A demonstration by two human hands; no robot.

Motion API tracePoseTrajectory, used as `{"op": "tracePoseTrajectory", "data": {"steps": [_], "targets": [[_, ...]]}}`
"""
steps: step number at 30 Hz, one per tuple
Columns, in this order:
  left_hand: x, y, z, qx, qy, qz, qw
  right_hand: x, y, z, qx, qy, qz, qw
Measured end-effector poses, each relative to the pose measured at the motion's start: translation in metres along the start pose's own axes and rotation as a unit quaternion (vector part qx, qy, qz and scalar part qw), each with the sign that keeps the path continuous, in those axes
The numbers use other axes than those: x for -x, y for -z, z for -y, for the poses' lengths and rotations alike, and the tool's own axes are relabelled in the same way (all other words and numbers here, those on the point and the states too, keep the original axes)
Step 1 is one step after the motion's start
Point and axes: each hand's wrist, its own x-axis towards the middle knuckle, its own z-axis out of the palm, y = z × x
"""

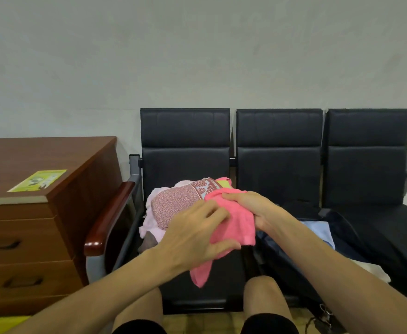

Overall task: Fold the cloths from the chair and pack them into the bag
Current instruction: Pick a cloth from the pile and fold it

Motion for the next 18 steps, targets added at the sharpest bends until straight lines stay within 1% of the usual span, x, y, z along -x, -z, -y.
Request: {"op": "tracePoseTrajectory", "data": {"steps": [3, 5, 10, 13, 15, 18], "targets": [[0.003, -0.008, -0.002, -0.067, -0.037, 0.004, 0.997, 0.003, 0.0, 0.001, -0.005, -0.004, -0.011, 1.0], [0.004, -0.014, -0.003, -0.082, -0.037, -0.012, 0.996, 0.003, -0.001, 0.002, -0.013, -0.003, -0.015, 1.0], [-0.004, -0.019, -0.005, -0.081, -0.007, -0.056, 0.995, -0.005, -0.004, 0.0, -0.072, -0.002, -0.051, 0.996], [-0.008, -0.02, -0.004, -0.051, 0.013, -0.06, 0.997, -0.008, -0.003, -0.002, -0.116, -0.015, -0.064, 0.991], [-0.01, -0.02, -0.005, -0.049, 0.018, -0.057, 0.997, -0.012, -0.001, -0.004, -0.127, -0.021, -0.068, 0.989], [-0.012, -0.023, -0.001, -0.044, 0.019, -0.032, 0.998, -0.016, -0.001, -0.004, -0.133, -0.035, -0.078, 0.987]]}}
